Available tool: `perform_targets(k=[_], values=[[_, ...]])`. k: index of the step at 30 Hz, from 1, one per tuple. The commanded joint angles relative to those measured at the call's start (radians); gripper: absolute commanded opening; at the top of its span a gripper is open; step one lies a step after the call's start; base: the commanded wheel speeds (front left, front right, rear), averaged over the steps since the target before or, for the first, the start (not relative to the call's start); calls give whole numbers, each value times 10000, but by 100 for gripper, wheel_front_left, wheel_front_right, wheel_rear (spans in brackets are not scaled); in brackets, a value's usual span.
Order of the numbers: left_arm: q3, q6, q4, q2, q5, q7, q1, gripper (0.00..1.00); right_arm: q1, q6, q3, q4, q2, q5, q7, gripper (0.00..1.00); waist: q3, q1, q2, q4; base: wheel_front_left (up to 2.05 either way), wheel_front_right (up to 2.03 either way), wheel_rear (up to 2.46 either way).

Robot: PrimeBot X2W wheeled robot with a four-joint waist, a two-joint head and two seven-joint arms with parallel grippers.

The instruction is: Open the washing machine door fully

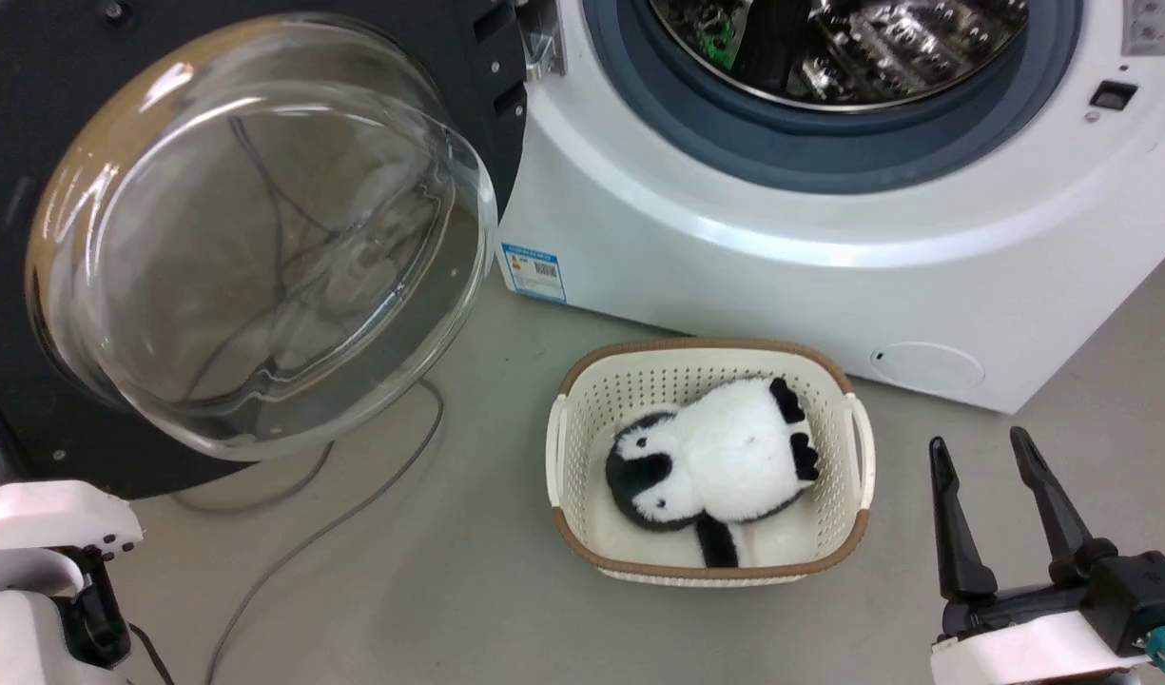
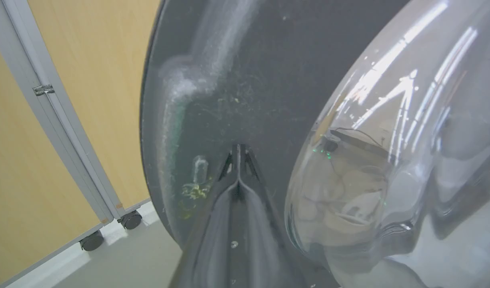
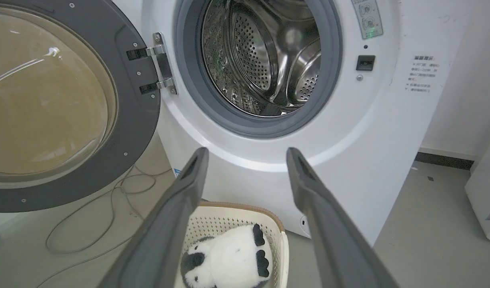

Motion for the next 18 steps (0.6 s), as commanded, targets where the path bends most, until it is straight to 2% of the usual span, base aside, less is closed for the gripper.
perform_targets(k=[1,11,18], values=[[16,-110,-138,-29,160,-44,111,0,64,8,18,36,28,82,-44,100,-214,-1,-1,-57,0,0,0],[-136,-447,-1200,-465,828,-44,1287,0,468,8,-30,40,28,408,-44,100,-1184,-1,-1,-421,0,0,0],[-532,-851,-2364,-777,1079,-44,2087,0,747,8,-118,1,28,461,-44,100,-1733,-1,-1,-730,0,0,0]])
